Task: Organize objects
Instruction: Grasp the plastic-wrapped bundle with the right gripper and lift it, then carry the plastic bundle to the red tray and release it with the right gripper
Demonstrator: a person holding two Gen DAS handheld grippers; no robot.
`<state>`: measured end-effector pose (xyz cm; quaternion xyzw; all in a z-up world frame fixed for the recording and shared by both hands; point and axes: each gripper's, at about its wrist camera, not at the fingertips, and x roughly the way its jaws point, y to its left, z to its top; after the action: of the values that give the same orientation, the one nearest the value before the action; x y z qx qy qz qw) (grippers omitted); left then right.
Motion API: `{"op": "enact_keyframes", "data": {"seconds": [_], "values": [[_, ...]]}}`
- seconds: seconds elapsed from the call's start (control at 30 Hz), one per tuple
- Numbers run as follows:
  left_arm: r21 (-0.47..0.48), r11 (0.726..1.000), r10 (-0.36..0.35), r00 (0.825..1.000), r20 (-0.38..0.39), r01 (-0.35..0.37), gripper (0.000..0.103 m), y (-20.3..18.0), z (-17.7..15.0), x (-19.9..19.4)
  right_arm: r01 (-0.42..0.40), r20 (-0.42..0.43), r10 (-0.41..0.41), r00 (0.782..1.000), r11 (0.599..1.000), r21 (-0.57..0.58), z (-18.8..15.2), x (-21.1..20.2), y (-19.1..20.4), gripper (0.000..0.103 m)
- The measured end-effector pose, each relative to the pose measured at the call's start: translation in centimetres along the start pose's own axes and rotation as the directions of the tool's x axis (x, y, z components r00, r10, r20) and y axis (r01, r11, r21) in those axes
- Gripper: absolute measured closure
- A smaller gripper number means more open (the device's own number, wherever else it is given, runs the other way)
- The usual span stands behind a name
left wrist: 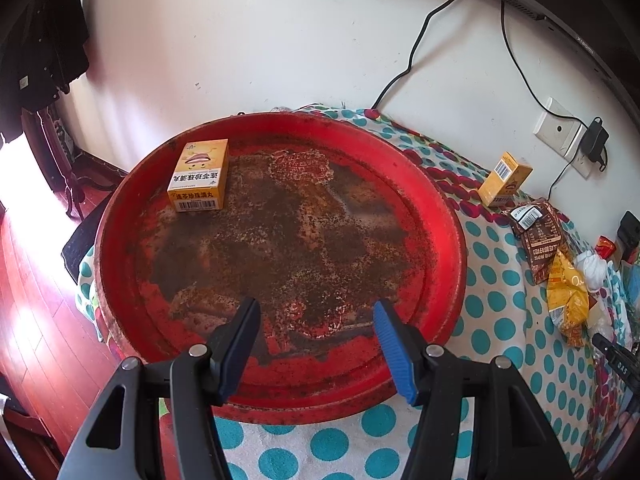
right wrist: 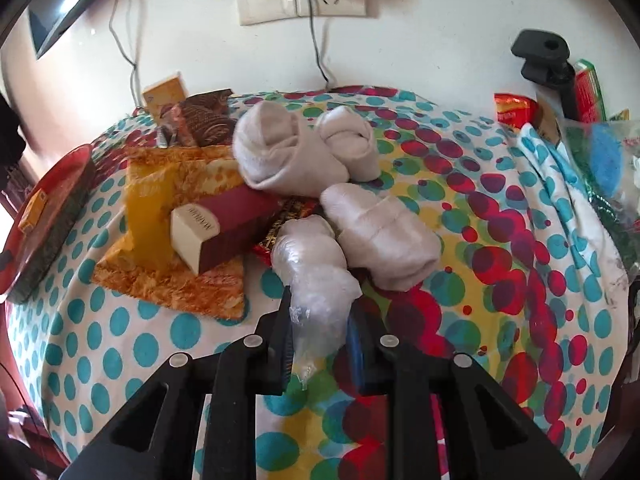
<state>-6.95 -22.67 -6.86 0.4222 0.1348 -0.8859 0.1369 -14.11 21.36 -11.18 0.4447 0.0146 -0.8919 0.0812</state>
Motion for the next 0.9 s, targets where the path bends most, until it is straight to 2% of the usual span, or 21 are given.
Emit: {"op": "enact_keyframes", "data": {"seconds": [0.3, 0.5, 0.7, 0.9], "values": [[-0.002, 1.000, -0.001, 1.000, 0.010, 0.001, 0.042, 0.1, 0.2, -0.6, -0.020, 0.041, 0.022, 0.999, 0.999, -0.031, -0.2, -3.6, 1.8, 0.082], [0.010, 1.000, 0.011, 1.000, 0.021, -0.012, 0.042, 0.1, 0.4, -1.3, -0.074, 0.069, 0.080, 0.994, 0.993, -0.091, 0.7, -5.3, 5.6, 0.082], [-0.007, 1.000, 0.024, 0.999, 0.032, -0.024, 0.042, 1.3, 0.9, -1.9, -0.163, 0.062, 0.178, 0.982, 0.968, -0.192, 3.0, -5.4, 12.3, 0.081], [-0.069, 0.996, 0.053, 0.998, 0.045, -0.050, 0.042, 4.0, 1.6, -2.6, -0.259, 0.010, 0.273, 0.962, 0.924, -0.283, 5.5, -3.6, 20.6, 0.081]]}}
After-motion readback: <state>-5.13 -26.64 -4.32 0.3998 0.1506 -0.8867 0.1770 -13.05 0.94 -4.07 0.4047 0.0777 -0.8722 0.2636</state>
